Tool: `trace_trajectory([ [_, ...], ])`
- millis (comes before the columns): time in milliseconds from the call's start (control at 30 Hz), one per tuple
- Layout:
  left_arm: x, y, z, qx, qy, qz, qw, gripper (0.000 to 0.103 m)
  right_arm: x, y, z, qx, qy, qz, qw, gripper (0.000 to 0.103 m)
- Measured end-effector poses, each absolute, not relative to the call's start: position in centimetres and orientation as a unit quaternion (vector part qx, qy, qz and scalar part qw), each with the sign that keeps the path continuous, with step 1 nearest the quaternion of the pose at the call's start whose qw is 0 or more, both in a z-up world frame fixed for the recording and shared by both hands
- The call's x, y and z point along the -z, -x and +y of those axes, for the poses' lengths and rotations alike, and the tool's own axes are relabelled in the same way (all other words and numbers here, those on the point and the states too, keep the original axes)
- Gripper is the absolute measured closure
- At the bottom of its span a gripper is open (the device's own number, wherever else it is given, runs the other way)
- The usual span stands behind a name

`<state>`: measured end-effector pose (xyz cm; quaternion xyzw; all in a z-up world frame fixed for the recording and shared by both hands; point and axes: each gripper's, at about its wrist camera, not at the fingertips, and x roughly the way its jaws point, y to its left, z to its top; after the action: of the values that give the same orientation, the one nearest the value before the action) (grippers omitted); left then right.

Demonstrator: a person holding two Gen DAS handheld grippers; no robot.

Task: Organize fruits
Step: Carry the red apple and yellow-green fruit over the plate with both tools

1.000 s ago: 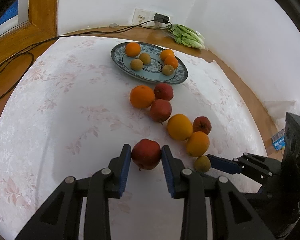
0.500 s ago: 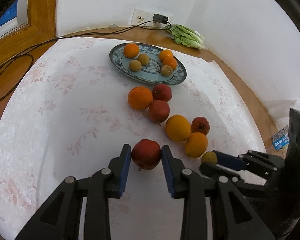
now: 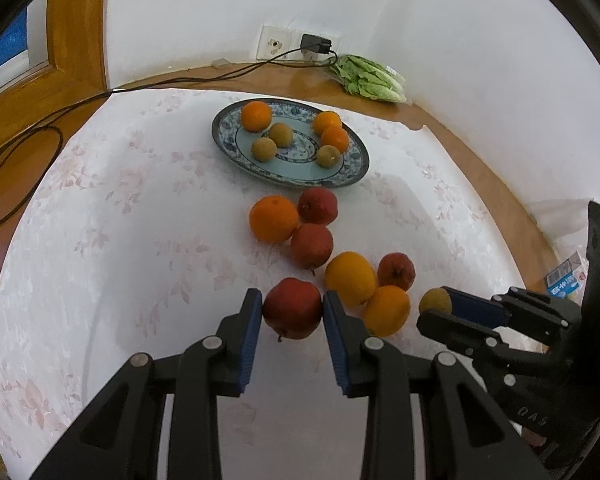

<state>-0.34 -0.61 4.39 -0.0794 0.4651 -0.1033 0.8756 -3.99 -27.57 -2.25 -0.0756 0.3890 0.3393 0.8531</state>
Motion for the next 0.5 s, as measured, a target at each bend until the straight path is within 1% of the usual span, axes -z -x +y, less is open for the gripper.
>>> trace_trajectory([
  [500,-4.9,-1.9,-0.9,0.107,0.076,0.466,0.875,0.070,0.6,2.1,-27.6,-0.340,0.082,0.376,0.858,0.079],
])
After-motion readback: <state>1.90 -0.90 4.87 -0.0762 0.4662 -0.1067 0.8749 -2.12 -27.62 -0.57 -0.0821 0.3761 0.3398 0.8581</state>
